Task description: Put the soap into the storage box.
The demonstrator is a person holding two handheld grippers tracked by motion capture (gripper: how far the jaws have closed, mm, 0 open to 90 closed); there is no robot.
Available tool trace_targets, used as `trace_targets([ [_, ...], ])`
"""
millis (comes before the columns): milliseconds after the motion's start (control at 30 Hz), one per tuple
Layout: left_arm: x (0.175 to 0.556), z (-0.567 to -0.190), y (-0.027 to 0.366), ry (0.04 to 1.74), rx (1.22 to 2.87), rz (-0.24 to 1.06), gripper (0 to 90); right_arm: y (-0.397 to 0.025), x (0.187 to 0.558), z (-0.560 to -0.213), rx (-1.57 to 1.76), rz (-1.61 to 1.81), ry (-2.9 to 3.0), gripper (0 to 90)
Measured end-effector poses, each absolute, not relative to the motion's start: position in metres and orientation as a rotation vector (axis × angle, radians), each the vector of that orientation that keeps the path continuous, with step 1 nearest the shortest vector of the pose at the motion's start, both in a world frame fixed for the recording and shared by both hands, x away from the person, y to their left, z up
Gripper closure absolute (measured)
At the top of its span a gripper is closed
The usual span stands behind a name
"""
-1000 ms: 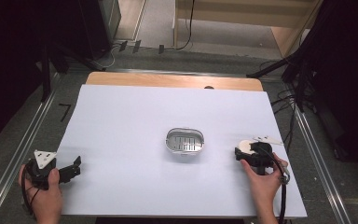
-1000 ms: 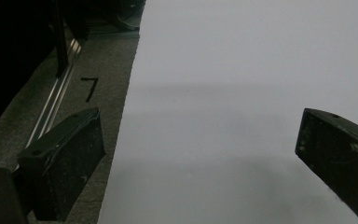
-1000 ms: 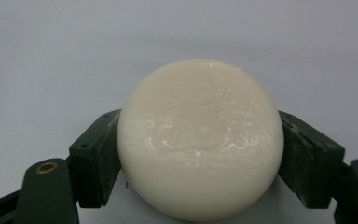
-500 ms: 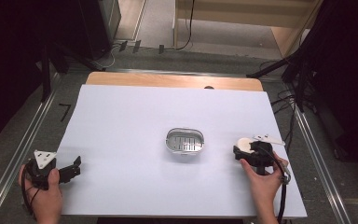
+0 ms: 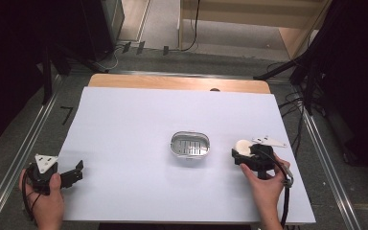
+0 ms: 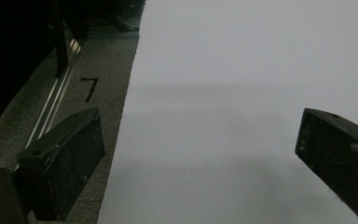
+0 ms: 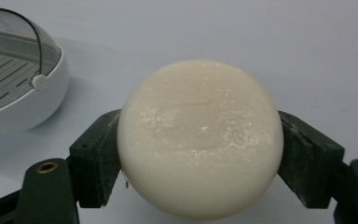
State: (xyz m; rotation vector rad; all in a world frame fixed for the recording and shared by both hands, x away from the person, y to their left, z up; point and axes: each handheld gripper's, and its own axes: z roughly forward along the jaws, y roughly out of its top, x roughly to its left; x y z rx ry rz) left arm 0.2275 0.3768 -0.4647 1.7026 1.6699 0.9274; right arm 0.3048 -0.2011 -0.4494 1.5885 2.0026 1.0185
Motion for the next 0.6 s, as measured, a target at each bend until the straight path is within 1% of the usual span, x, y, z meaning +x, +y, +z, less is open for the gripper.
trace_targets([
  [600,0.228,-0.465,0.377,1.671,1.702,0.925,2.0,-0.176,0.303,-0.435,1.498,1.068,2.063,23.5],
])
